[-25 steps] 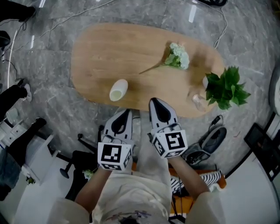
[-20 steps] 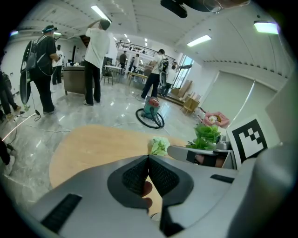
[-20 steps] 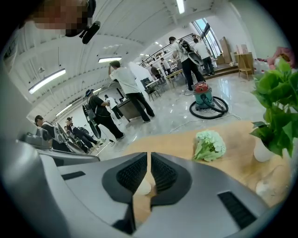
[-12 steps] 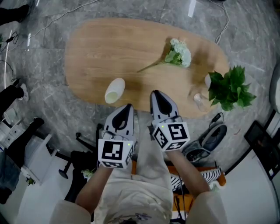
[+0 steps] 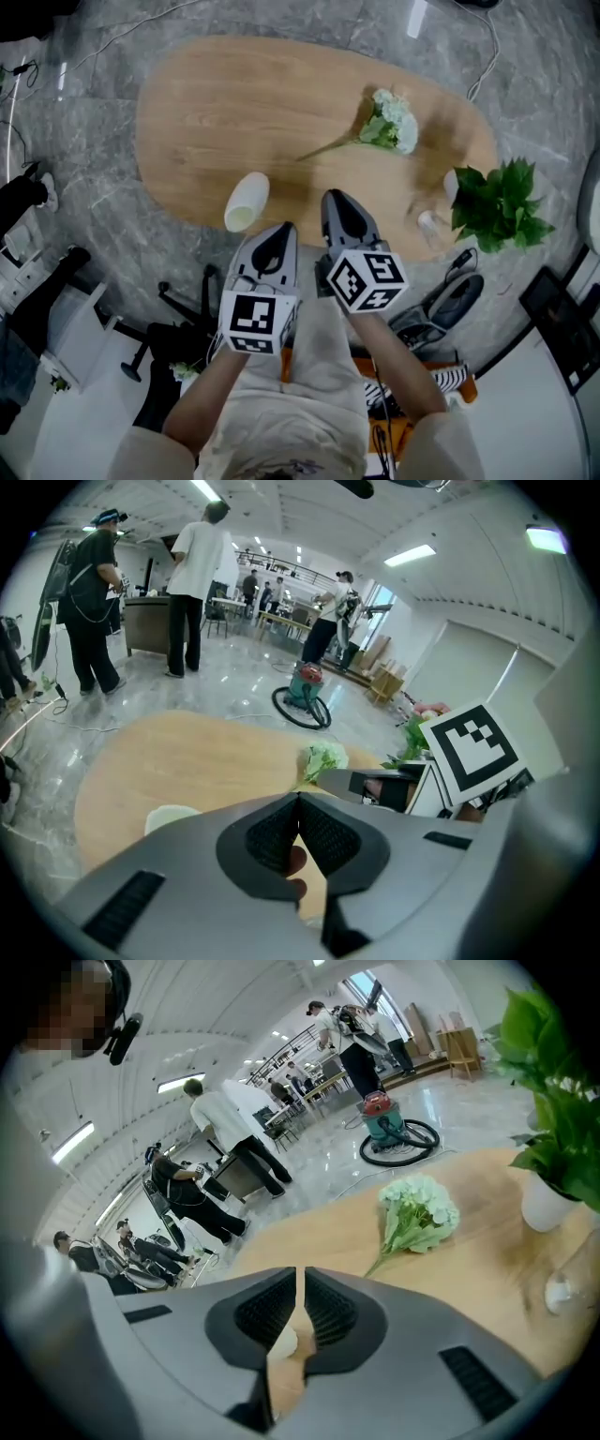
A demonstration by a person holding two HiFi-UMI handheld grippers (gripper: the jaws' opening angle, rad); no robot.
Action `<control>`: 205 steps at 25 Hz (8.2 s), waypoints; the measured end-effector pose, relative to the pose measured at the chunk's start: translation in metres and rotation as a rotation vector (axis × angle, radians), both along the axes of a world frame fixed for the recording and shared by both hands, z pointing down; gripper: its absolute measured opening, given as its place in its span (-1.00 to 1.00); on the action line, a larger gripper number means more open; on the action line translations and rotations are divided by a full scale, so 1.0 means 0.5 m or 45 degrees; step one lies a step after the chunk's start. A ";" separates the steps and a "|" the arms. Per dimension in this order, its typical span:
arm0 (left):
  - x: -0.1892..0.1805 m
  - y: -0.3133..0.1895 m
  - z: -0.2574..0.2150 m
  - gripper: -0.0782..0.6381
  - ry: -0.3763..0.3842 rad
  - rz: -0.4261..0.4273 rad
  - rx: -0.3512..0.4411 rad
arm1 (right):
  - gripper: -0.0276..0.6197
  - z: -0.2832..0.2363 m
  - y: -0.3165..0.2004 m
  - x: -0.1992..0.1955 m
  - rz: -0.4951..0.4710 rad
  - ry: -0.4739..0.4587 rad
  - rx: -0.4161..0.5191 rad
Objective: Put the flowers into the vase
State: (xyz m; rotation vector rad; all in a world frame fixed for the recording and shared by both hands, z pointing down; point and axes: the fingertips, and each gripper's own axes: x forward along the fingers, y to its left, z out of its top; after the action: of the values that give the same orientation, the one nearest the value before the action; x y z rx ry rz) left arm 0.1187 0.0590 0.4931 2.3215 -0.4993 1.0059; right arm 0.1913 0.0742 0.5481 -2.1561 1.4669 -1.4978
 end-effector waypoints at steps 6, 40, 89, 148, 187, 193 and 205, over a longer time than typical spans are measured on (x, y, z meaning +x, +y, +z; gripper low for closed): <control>0.012 -0.010 0.027 -0.78 -0.007 -0.042 -0.006 | -0.89 0.074 -0.001 0.027 0.211 -0.215 -0.078; 0.087 0.001 0.160 -0.79 -0.041 -0.068 -0.084 | -0.60 0.275 -0.040 0.146 0.533 -0.427 -0.162; -0.008 0.053 0.077 -0.79 0.016 -0.067 -0.026 | -0.85 0.225 0.060 0.126 0.434 -0.299 -0.086; -0.288 -0.035 -0.030 -0.78 0.119 -0.300 0.172 | -0.85 -0.282 -0.082 -0.159 -0.239 0.494 0.667; -0.342 -0.053 0.009 -0.79 0.115 -0.463 0.134 | -0.84 -0.188 -0.134 -0.283 -0.575 0.629 0.681; -0.347 -0.073 0.035 -0.78 0.113 -0.463 0.141 | -0.84 -0.165 -0.131 -0.301 -0.620 0.666 0.647; -0.367 -0.088 0.052 -0.78 0.118 -0.458 0.130 | -0.84 -0.117 -0.140 -0.303 -0.672 0.761 0.579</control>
State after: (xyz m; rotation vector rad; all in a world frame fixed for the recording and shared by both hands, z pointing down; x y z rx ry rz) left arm -0.0648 0.0149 0.5192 2.2437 -0.9095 0.7127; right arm 0.0395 0.0041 0.4896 -2.0960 2.4242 -0.4849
